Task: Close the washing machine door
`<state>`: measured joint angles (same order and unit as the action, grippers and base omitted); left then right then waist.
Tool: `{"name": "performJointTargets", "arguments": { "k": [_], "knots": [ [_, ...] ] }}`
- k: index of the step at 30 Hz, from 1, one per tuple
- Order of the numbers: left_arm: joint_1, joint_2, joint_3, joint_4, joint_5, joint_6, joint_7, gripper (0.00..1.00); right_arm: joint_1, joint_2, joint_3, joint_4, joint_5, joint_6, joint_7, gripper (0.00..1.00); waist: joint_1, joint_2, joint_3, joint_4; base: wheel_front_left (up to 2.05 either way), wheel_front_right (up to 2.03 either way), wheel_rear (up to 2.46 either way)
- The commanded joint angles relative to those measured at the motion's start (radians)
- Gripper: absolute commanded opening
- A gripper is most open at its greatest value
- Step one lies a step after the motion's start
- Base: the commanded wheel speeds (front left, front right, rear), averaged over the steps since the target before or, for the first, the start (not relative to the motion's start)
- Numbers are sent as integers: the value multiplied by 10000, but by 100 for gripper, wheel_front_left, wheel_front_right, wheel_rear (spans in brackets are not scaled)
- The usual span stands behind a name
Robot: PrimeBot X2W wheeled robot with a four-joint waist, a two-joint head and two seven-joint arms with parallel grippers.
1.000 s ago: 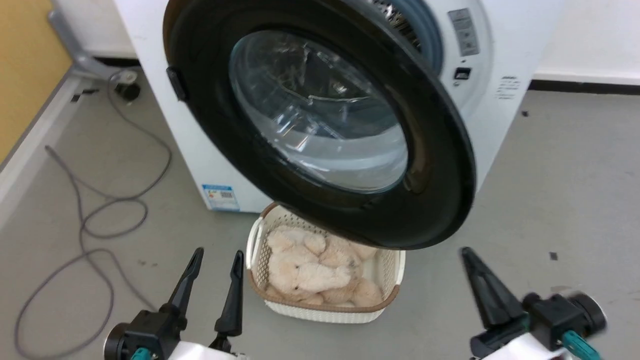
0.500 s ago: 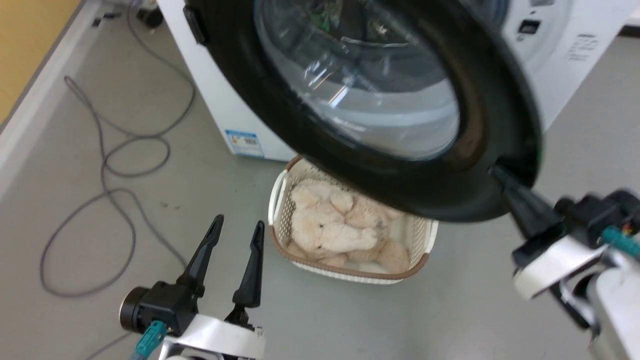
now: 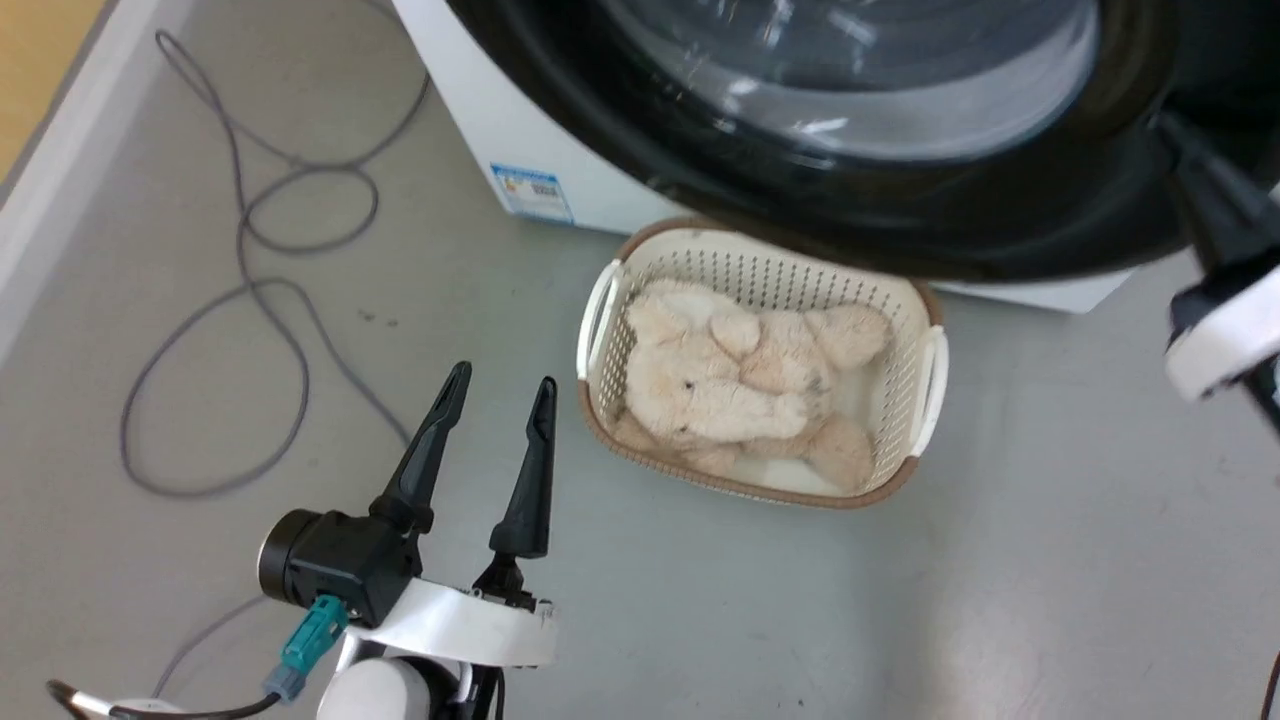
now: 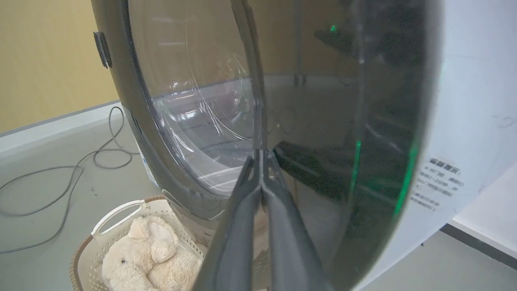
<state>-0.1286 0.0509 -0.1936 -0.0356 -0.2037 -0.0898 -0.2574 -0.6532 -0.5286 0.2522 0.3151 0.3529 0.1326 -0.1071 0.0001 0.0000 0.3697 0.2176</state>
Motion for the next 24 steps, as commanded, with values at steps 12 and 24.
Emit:
{"name": "performJointTargets", "arguments": {
  "k": [12, 24],
  "knots": [
    [-543, -6, -248, -55, -63, 317, -43, 100, -2448, -491, -329, 1516, 619, -19, 919, 0, -1, 0, 840, 365, 0, 0, 0],
    [-628, -6, -231, -12, 131, 515, -43, 100, -3083, -293, -491, 2488, 646, -19, 544, 0, -1, 0, 712, 303, 0, 0, 0]
  ]
}}
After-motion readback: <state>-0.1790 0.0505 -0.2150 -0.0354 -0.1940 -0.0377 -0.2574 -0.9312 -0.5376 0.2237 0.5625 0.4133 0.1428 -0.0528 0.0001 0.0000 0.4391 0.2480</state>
